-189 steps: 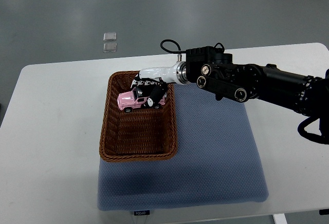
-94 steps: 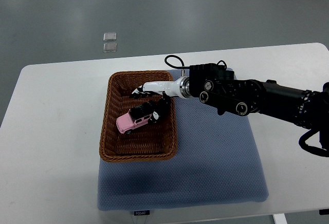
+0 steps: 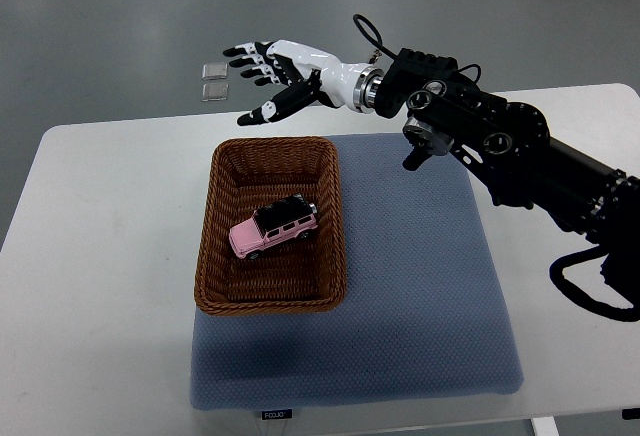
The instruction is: Place pink car in brown basket
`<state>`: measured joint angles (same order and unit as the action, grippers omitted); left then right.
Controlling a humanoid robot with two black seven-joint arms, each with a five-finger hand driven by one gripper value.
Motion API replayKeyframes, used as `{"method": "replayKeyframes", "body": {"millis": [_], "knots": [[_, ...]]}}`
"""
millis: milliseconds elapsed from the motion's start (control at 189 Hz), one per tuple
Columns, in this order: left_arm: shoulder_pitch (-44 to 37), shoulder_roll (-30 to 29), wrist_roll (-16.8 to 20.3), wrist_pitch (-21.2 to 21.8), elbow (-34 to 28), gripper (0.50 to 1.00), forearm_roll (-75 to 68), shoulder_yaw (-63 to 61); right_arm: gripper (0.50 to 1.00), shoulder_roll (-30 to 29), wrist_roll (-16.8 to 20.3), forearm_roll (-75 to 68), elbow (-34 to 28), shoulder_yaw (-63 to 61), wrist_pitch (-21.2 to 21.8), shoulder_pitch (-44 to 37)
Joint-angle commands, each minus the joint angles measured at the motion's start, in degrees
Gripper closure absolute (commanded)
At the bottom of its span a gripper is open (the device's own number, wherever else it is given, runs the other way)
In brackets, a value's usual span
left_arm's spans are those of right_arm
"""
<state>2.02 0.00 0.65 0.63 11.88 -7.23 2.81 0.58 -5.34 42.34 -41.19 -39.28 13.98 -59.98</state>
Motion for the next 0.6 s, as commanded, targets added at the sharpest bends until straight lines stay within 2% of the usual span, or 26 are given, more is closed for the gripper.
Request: {"method": "replayKeyframes", "body": {"millis": [0, 111, 249, 440, 594], "knots": [[0.0, 0.0, -0.03, -0.01, 0.07, 0.5, -0.07, 0.0, 0.593, 0.21, -2.04, -11.22, -0.03, -14.67, 0.44, 8.38], [0.0, 0.0, -0.03, -0.01, 0.07, 0.5, -0.07, 0.0, 0.593, 0.21, -4.76, -23.61, 0.23, -23.11, 0.7, 14.98], [0.0, 0.0, -0.03, -0.01, -0.01, 0.5, 0.02, 0.0, 0.593, 0.91, -7.84, -36.01, 3.13, -24.88, 1.58, 20.78], [0.0, 0.0, -0.03, -0.01, 0.07, 0.5, 0.02, -0.09, 0.593, 1.0, -9.25, -38.65, 7.96, -24.88, 7.47, 22.28], [0.0, 0.0, -0.03, 0.07, 0.07, 0.5, 0.02, 0.0, 0.593, 1.09, -9.25, -38.65, 8.4, -24.79, 8.35, 22.36]]}}
